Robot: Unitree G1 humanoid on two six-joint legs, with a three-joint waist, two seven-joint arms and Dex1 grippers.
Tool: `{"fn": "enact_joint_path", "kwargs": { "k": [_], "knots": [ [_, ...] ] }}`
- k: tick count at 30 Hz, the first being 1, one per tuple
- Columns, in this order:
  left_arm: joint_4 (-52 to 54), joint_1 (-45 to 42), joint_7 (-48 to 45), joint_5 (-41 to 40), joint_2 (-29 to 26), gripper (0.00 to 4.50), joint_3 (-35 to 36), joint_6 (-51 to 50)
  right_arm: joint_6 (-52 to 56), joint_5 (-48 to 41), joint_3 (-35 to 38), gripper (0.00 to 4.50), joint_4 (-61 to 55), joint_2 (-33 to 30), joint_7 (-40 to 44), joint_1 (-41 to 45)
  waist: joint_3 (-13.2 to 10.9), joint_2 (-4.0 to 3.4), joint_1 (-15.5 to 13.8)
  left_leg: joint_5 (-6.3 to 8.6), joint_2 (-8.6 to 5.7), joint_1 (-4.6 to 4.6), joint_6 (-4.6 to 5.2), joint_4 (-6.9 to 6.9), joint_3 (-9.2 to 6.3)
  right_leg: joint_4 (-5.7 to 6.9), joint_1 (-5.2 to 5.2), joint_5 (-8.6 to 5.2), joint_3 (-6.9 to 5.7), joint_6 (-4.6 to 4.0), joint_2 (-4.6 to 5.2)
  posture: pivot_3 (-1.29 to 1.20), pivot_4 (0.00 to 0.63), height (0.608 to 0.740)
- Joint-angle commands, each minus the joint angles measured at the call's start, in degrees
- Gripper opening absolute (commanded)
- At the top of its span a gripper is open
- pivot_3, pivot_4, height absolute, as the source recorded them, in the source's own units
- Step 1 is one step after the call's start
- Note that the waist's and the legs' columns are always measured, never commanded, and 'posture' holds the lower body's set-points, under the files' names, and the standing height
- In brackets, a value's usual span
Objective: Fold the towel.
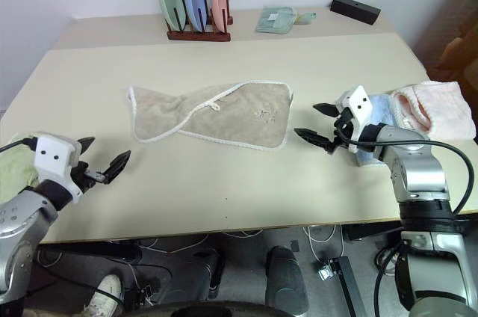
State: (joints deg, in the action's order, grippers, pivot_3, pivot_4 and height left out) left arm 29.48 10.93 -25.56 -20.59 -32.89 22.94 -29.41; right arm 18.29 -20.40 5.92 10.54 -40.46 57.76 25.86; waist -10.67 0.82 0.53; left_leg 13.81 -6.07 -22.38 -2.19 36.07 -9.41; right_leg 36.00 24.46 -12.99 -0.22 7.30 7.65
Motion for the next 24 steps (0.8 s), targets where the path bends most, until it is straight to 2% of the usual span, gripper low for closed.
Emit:
{"fn": "enact_joint_path", "kwargs": {
  "k": [1,9,13,18,24],
  "knots": [
    [1.51,-0.09,0.81,0.68,0.14,4.45,1.51,1.69,-0.96,0.14,0.01,4.50,-0.32,0.54,-0.21,1.52,0.00,0.00,-0.01,0.00,0.00,0.00,0.00,0.00,0.00,0.00,0.00,0.00,0.00,0.00,0.00,0.00,0.150,0.738],
    [2.46,-1.66,1.08,0.42,0.17,4.45,-0.61,0.93,-1.74,1.11,-1.56,4.50,-1.00,3.82,-1.59,1.36,0.00,0.00,0.01,0.00,0.00,0.00,0.00,0.00,0.00,0.00,0.00,0.00,0.00,0.00,0.00,0.00,0.150,0.738],
    [5.64,-3.54,-2.39,0.37,-0.70,4.45,-9.63,-0.06,-2.11,1.76,-2.65,4.50,-1.37,5.82,-2.85,1.36,0.00,0.00,-0.16,0.00,-0.02,0.00,0.00,0.03,0.00,0.00,-0.01,0.00,0.00,0.00,0.01,0.00,0.150,0.738],
    [2.97,-8.79,0.34,10.49,-2.34,4.45,-19.39,1.97,-1.54,1.47,-2.86,4.50,-3.97,7.81,-4.86,0.67,0.00,0.00,-0.03,0.00,-0.02,0.00,-0.01,0.01,-0.01,0.01,-0.01,0.01,0.00,0.00,-0.02,0.00,0.150,0.738],
    [-7.22,-14.75,1.82,18.47,-3.36,4.45,-23.33,5.53,0.90,0.39,-2.07,4.50,-11.07,8.53,-8.36,-4.36,0.01,-0.03,-0.01,0.00,-0.02,0.02,0.00,-0.02,-0.01,0.01,0.00,0.00,0.01,0.00,-0.02,0.00,0.150,0.738]
  ]
}}
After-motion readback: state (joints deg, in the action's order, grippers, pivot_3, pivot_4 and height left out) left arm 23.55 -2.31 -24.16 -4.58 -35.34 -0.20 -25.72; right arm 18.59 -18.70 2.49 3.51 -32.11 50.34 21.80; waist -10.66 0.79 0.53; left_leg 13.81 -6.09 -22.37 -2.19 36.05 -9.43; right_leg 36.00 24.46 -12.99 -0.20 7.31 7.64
